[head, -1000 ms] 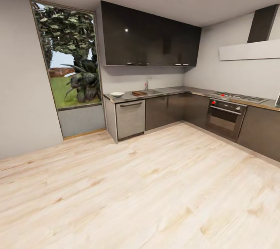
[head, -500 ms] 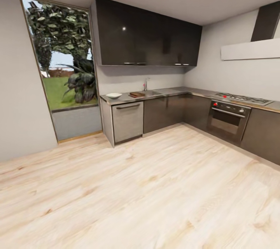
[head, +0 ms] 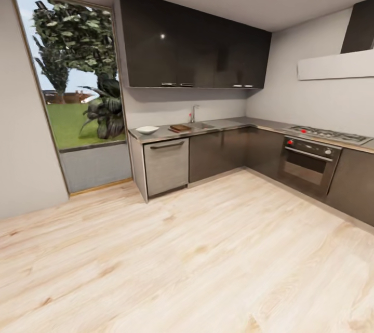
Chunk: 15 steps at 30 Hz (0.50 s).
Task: In the kitchen, take the Vidalia onion out of the sink, dice it on the chopping board with the paring knife, put the diced onion into the bowl on the countertop, then place both the paring knife and the chopping board into the sink.
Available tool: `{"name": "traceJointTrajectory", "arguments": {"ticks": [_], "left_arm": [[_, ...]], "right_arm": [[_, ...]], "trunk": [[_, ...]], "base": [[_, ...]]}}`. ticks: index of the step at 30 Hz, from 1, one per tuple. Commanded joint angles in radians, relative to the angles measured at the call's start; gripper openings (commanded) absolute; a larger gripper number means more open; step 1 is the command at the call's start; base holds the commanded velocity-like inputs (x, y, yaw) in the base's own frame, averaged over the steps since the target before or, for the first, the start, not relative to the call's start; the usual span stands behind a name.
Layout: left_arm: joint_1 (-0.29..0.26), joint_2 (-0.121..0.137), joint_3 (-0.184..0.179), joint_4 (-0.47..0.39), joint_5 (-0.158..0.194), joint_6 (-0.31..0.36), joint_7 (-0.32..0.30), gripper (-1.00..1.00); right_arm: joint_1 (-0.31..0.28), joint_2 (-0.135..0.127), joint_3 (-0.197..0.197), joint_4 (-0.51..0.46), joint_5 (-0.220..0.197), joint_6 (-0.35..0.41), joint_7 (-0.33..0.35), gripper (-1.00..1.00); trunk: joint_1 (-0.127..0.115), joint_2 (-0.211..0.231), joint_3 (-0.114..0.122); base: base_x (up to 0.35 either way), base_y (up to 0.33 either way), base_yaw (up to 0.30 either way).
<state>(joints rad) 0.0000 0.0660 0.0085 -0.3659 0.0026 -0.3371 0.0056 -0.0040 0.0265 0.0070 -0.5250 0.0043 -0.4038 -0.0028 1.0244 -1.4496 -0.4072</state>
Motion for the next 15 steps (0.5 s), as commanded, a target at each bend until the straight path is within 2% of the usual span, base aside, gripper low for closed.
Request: {"name": "traceJointTrajectory", "arguments": {"ticks": [1,15], "left_arm": [[0.0,0.0,0.001,-0.001,0.0,-0.002,0.001,1.0],[0.0,0.0,0.001,-0.001,0.0,-0.002,0.001,1.0]], "right_arm": [[0.0,0.0,0.001,0.0,0.0,-0.003,0.0,1.0],[-0.001,0.0,0.001,0.0,0.0,-0.003,0.0,1.0]], "trunk": [[0.001,0.0,-0.001],[0.001,0.0,-0.001]], "base": [[0.32,-0.133,0.106],[0.321,-0.134,0.177]]}}
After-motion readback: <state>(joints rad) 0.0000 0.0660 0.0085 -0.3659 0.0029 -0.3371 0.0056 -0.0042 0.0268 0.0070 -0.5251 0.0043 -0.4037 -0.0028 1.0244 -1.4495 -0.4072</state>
